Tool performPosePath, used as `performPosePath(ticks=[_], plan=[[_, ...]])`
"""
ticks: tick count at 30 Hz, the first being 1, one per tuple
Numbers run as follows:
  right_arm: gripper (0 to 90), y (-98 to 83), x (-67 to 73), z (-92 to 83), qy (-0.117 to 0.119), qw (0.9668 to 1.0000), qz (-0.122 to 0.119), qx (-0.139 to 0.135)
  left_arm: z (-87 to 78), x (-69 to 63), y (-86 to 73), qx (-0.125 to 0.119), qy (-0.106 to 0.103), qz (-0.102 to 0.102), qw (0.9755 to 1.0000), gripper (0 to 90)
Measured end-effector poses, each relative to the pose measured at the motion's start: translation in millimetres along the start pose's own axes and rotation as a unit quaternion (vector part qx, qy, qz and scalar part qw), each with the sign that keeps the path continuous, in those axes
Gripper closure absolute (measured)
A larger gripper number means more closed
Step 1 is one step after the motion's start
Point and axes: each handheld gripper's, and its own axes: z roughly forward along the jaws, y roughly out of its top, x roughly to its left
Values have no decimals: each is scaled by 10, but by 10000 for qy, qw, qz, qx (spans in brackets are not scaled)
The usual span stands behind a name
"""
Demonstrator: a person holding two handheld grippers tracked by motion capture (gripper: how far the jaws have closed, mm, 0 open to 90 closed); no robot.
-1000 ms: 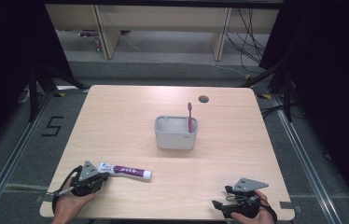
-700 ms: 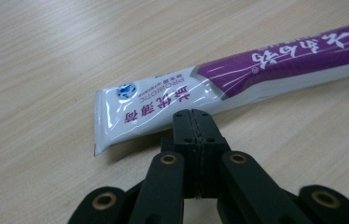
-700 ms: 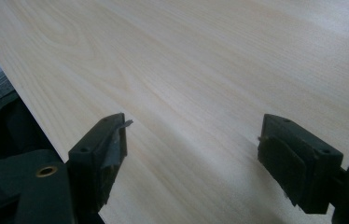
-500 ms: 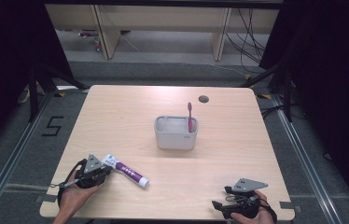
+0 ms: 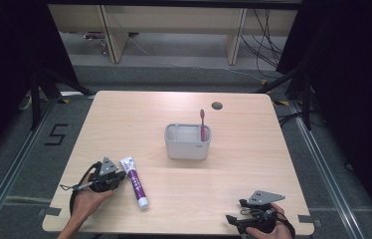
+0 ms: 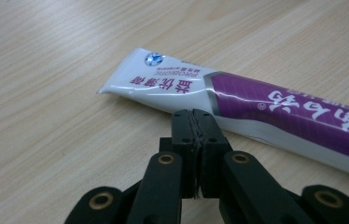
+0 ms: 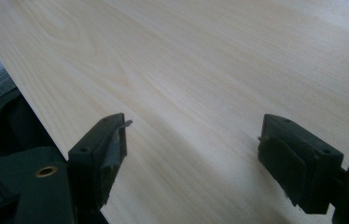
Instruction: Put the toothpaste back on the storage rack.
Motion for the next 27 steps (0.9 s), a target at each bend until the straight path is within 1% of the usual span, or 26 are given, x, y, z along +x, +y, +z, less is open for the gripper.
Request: performPosePath(ticks=[3,4,5,6,7,8,9,11,12,14,16,17,18,19,20,21,22,23,24,25,26,27], plan=[[243,-1,-3,2,-7,10000,-4,13,20,-6,37,20,-33,-7,10000,869],[243,1,-2,2,-8,10000,-5,14,30,-10,57,25,-40,42,10000,869],[243,1,14,2,82,9999,100,26,39,-18,66,-3,-47,7,10000,870],[243,0,15,4,58,9999,105,12,52,-23,84,-23,-50,4,10000,869],[243,-4,19,5,-37,9999,114,-1,53,-24,92,-14,-46,9,10000,867],[243,-5,21,-2,-96,9999,135,-9,65,-33,103,-55,-45,-24,10000,866],[243,0,9,-4,-118,9999,34,-47,73,-41,126,-37,-69,30,10000,866],[244,1,9,-9,-87,9999,56,-24,78,-43,136,-48,-77,31,10000,865],[244,0,-6,-7,-80,10000,3,-34,87,-47,151,-51,-76,28,10000,865],[244,-2,-9,-7,-108,9999,-1,-22,103,-56,168,-70,-81,22,9999,867],[244,2,-2,-8,-82,10000,34,-21,108,-54,186,-33,-94,82,9999,866],[244,2,-2,-8,-82,10000,34,-21,127,-69,190,-103,-104,-6,9999,866],[244,1,-9,1,-26,10000,25,-9,127,-60,203,-43,-98,70,9999,866],[244,0,-7,-6,-112,9999,-2,-12,131,-64,208,-33,-97,64,9999,866],[244,1,7,-9,-91,9999,79,8,148,-78,225,-52,-126,46,9999,865],[244,1,7,-9,-91,9999,79,8,148,-78,225,-52,-126,46,9999,865],[244,1,16,-11,-64,9999,147,43,158,-81,238,-65,-153,53,9998,865],[244,0,-9,-7,-114,9999,1,-19,158,-83,245,-38,-144,63,9999,864],[244,-2,-9,-8,-128,9999,13,-7,165,-82,256,-40,-167,99,9998,864],[244,-1,-9,-8,-133,9999,10,-4,170,-95,263,-39,-157,68,9998,864],[244,2,7,-7,-66,9999,90,8,177,-100,280,-8,-198,130,9997,860],[244,2,7,-7,-66,9999,90,8,177,-100,280,-8,-198,130,9997,857]])
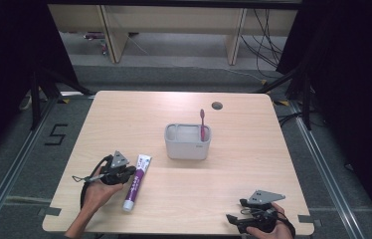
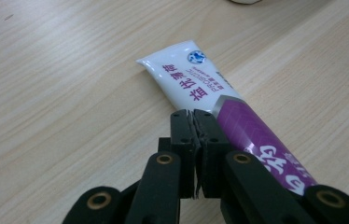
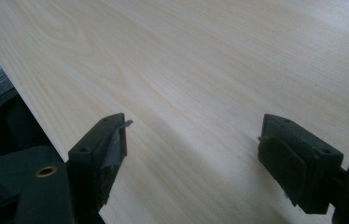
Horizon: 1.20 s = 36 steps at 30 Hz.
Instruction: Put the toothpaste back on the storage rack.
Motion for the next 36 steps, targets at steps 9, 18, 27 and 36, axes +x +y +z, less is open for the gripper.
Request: performPosePath(ticks=[9,18,27,36], plan=[[244,-1,-21,1,-63,9999,-96,-26,-143,98,-11,34,-76,-385,9992,750],[245,-5,-23,7,-71,9999,-71,-29,-329,99,22,318,-289,-749,9963,517],[245,1,-16,10,-21,10000,-82,-19,-323,-51,130,739,-544,-882,9919,378],[245,-3,-16,16,-20,10000,-48,-12,-211,-134,211,1047,-560,-847,9893,374]])
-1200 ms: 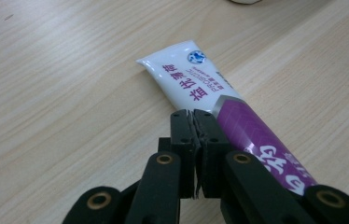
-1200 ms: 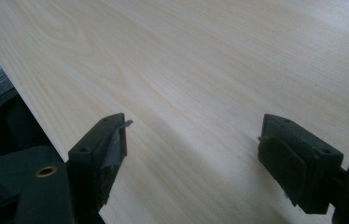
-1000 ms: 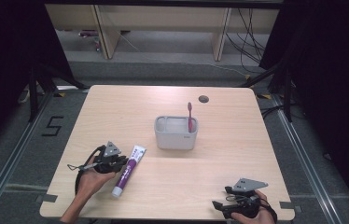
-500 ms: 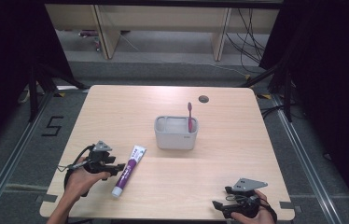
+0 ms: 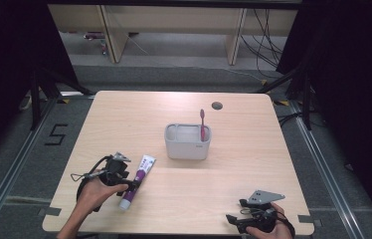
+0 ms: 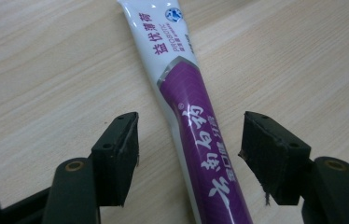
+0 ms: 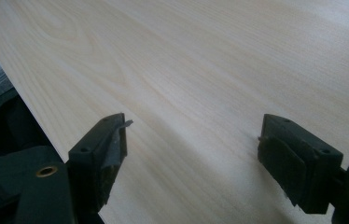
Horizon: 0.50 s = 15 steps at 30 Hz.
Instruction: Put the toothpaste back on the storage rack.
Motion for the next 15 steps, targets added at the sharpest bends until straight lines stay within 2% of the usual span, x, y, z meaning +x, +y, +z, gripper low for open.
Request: performPosePath(ticks=[1,2,3,4,6,7,8,9,11,12,15], plan=[[245,2,1,-1,-9,10000,-13,7,12,-13,14,52,31,40,10000,374],[246,1,8,0,92,9999,61,29,28,-22,17,18,56,66,10000,382],[246,-3,31,-2,104,9998,186,36,34,-28,28,88,42,95,9999,383],[246,-5,22,3,78,9999,134,13,45,-30,41,147,45,142,9998,390],[246,-6,27,8,85,9998,181,22,59,-45,56,208,45,171,9996,403],[246,-1,31,-7,-3,9998,165,61,78,-53,59,177,49,167,9997,409],[246,0,28,-8,5,9999,135,47,99,-57,66,182,63,173,9997,411],[246,2,4,0,4,10000,-34,3,102,-60,74,243,92,173,9995,414],[246,0,-2,13,80,10000,-57,0,122,-56,89,315,73,222,9992,420],[246,0,9,2,-16,10000,-35,5,135,-64,91,297,87,231,9993,422],[246,0,17,4,14,10000,19,7,163,-76,108,347,82,260,9990,440]])
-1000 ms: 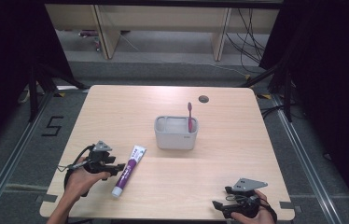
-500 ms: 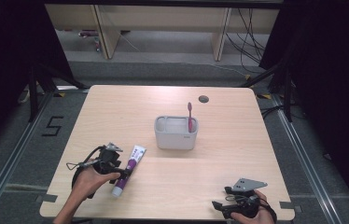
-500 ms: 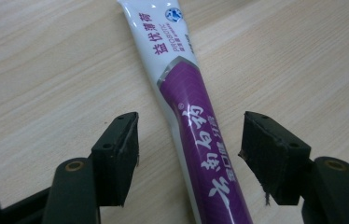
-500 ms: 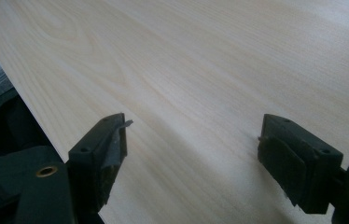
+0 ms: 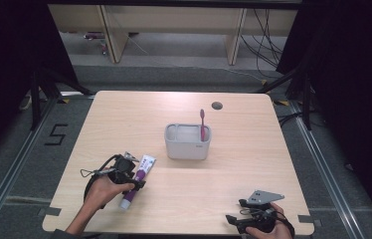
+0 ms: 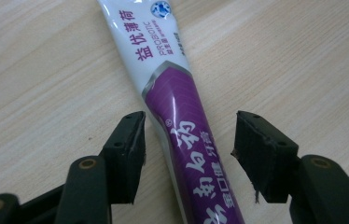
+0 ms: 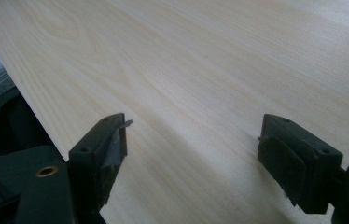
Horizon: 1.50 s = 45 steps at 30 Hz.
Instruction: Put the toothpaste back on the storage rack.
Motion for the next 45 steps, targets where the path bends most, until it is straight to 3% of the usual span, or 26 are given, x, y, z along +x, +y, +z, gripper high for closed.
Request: performPosePath(ticks=[12,14,21,24,30,31,36,41,43,45], plan=[[246,5,6,-3,42,10000,-30,18,52,-37,42,282,121,341,9989,584],[246,5,20,-4,59,10000,49,37,58,-47,53,356,138,435,9983,603],[246,5,15,1,66,10000,-23,12,94,-82,97,571,173,632,9962,626],[246,5,16,2,67,10000,-21,16,88,-73,122,733,174,774,9942,636],[247,8,6,7,70,9999,-92,-1,102,-53,151,867,71,719,9936,642],[247,4,33,1,81,9999,66,51,103,-46,164,929,45,731,9930,645],[247,7,13,1,63,10000,-42,24,113,-30,196,1049,-12,782,9914,650],[247,3,27,0,72,9999,56,51,115,-16,233,1173,-89,894,9890,675],[247,5,13,4,69,10000,-32,26,115,-12,254,1272,-106,990,9869,679],[247,2,25,5,102,9999,59,74,121,-26,267,1298,-80,1070,9857,685]])
